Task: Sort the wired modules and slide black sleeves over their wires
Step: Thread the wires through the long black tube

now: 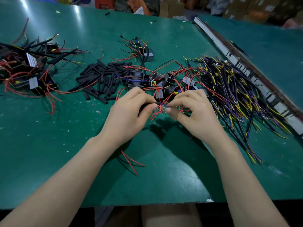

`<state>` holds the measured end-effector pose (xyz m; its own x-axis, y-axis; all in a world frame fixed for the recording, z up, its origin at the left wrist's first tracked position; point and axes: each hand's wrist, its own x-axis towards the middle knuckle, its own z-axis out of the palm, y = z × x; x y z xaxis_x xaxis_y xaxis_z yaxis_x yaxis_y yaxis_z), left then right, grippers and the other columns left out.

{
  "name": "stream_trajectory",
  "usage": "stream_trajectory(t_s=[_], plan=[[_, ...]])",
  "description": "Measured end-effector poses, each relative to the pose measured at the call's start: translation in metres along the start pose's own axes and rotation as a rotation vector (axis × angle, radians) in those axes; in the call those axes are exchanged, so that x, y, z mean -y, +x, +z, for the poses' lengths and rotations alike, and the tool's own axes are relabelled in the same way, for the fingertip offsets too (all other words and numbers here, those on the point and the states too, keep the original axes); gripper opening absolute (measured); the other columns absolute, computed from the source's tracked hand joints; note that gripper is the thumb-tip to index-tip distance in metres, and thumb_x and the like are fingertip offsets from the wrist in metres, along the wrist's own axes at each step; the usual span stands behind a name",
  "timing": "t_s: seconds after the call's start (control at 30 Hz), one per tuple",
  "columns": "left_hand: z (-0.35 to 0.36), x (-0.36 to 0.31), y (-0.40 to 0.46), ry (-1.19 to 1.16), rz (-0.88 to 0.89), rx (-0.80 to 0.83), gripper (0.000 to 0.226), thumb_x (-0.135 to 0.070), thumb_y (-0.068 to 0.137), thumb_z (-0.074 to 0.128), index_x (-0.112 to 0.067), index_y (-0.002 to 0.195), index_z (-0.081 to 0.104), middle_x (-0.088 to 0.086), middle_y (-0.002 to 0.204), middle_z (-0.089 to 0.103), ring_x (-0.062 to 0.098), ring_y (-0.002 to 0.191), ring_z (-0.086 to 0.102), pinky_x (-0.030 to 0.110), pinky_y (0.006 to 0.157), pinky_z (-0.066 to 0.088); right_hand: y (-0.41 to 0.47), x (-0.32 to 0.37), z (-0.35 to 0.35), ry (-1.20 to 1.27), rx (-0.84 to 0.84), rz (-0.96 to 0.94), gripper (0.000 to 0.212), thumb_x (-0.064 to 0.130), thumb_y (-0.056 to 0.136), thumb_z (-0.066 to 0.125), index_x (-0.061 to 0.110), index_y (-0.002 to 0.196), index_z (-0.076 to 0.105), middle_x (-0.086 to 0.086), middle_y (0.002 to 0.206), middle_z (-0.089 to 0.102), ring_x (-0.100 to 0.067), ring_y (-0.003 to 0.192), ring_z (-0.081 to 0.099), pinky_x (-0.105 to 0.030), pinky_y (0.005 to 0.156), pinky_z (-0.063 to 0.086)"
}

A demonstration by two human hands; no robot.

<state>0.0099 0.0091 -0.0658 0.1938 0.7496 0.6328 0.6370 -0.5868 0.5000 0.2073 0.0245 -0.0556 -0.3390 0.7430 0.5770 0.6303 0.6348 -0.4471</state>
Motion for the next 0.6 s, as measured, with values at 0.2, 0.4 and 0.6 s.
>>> stream_trajectory(t_s=[0.2,0.4,0.6], plan=[[-0.0018,0.0004,0.0017,-0.004,0.035,0.023,0.014,-0.015,0.088,0.062,-0.003,0.091,0.069,0.009,0.086,0.059,0.015,0.079,0.052,0.030,0.072,0.045,-0.0024,0.0000,0.0034,0.009,-0.002,-0.008,0.011,0.019,0.086,0.066,0.009,0.087,0.072,0.006,0.089,0.064,-0.019,0.092,0.051,-0.032,0.087,0.038],[-0.0039,-0.0016,0.0025,0.023,0.067,0.087,0.017,-0.019,0.086,0.063,-0.007,0.094,0.072,0.009,0.086,0.061,0.025,0.078,0.059,0.037,0.073,0.048,-0.0030,0.0005,0.0027,-0.035,0.070,-0.046,0.010,0.017,0.088,0.065,0.009,0.089,0.070,0.000,0.092,0.067,-0.031,0.093,0.055,-0.053,0.081,0.043],[-0.0029,-0.0042,0.0008,0.078,0.107,0.182,0.031,-0.036,0.090,0.053,-0.013,0.096,0.073,0.005,0.086,0.061,0.028,0.081,0.057,0.042,0.072,0.049,-0.0031,-0.0027,0.0023,-0.143,0.103,-0.150,0.010,0.014,0.087,0.065,0.007,0.087,0.072,-0.003,0.091,0.068,-0.034,0.088,0.057,-0.052,0.076,0.045]])
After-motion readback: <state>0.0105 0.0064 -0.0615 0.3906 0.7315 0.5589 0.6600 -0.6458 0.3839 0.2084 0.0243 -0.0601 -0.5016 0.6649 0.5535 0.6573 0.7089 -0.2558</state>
